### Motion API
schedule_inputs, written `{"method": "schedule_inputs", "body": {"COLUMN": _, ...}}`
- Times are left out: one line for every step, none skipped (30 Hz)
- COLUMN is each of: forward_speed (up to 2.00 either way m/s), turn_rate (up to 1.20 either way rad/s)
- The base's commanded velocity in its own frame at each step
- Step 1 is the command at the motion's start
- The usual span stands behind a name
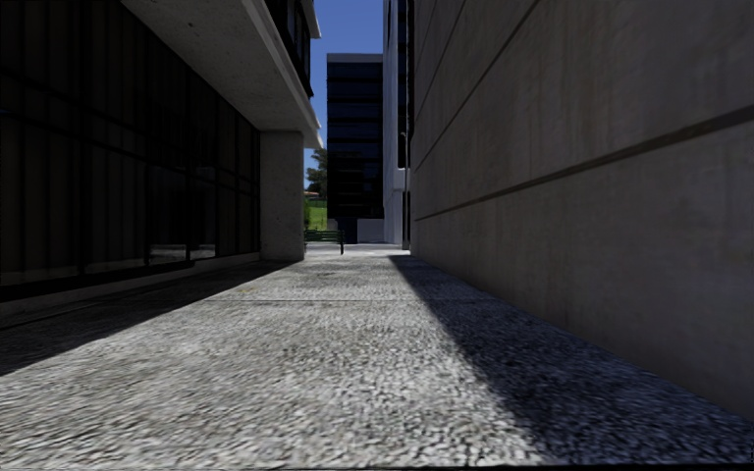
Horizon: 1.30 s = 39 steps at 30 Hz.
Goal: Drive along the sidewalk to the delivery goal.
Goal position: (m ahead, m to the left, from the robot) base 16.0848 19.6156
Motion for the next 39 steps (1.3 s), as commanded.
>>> {"method": "schedule_inputs", "body": {"forward_speed": 2.0, "turn_rate": 0.0}}
{"method": "schedule_inputs", "body": {"forward_speed": 2.0, "turn_rate": 0.0}}
{"method": "schedule_inputs", "body": {"forward_speed": 2.0, "turn_rate": 0.0}}
{"method": "schedule_inputs", "body": {"forward_speed": 2.0, "turn_rate": 0.0}}
{"method": "schedule_inputs", "body": {"forward_speed": 2.0, "turn_rate": 0.0}}
{"method": "schedule_inputs", "body": {"forward_speed": 2.0, "turn_rate": 0.0}}
{"method": "schedule_inputs", "body": {"forward_speed": 2.0, "turn_rate": 0.0}}
{"method": "schedule_inputs", "body": {"forward_speed": 2.0, "turn_rate": 0.0}}
{"method": "schedule_inputs", "body": {"forward_speed": 2.0, "turn_rate": 0.0}}
{"method": "schedule_inputs", "body": {"forward_speed": 2.0, "turn_rate": 0.0}}
{"method": "schedule_inputs", "body": {"forward_speed": 2.0, "turn_rate": 0.0}}
{"method": "schedule_inputs", "body": {"forward_speed": 2.0, "turn_rate": 0.0}}
{"method": "schedule_inputs", "body": {"forward_speed": 2.0, "turn_rate": 0.0}}
{"method": "schedule_inputs", "body": {"forward_speed": 2.0, "turn_rate": 0.0}}
{"method": "schedule_inputs", "body": {"forward_speed": 2.0, "turn_rate": 0.0}}
{"method": "schedule_inputs", "body": {"forward_speed": 2.0, "turn_rate": 0.0}}
{"method": "schedule_inputs", "body": {"forward_speed": 2.0, "turn_rate": 0.0}}
{"method": "schedule_inputs", "body": {"forward_speed": 2.0, "turn_rate": 0.0}}
{"method": "schedule_inputs", "body": {"forward_speed": 2.0, "turn_rate": 0.0}}
{"method": "schedule_inputs", "body": {"forward_speed": 2.0, "turn_rate": 0.0}}
{"method": "schedule_inputs", "body": {"forward_speed": 2.0, "turn_rate": 0.0}}
{"method": "schedule_inputs", "body": {"forward_speed": 2.0, "turn_rate": 0.0}}
{"method": "schedule_inputs", "body": {"forward_speed": 2.0, "turn_rate": 0.0}}
{"method": "schedule_inputs", "body": {"forward_speed": 2.0, "turn_rate": 0.0}}
{"method": "schedule_inputs", "body": {"forward_speed": 2.0, "turn_rate": 0.0}}
{"method": "schedule_inputs", "body": {"forward_speed": 2.0, "turn_rate": 0.0}}
{"method": "schedule_inputs", "body": {"forward_speed": 2.0, "turn_rate": 0.0}}
{"method": "schedule_inputs", "body": {"forward_speed": 2.0, "turn_rate": 0.0}}
{"method": "schedule_inputs", "body": {"forward_speed": 2.0, "turn_rate": 0.0}}
{"method": "schedule_inputs", "body": {"forward_speed": 2.0, "turn_rate": 0.0}}
{"method": "schedule_inputs", "body": {"forward_speed": 2.0, "turn_rate": 0.0}}
{"method": "schedule_inputs", "body": {"forward_speed": 2.0, "turn_rate": 0.0}}
{"method": "schedule_inputs", "body": {"forward_speed": 2.0, "turn_rate": 0.0}}
{"method": "schedule_inputs", "body": {"forward_speed": 2.0, "turn_rate": 0.0}}
{"method": "schedule_inputs", "body": {"forward_speed": 2.0, "turn_rate": 0.0}}
{"method": "schedule_inputs", "body": {"forward_speed": 2.0, "turn_rate": 0.0}}
{"method": "schedule_inputs", "body": {"forward_speed": 2.0, "turn_rate": 0.0}}
{"method": "schedule_inputs", "body": {"forward_speed": 2.0, "turn_rate": 0.0}}
{"method": "schedule_inputs", "body": {"forward_speed": 2.0, "turn_rate": 0.0}}
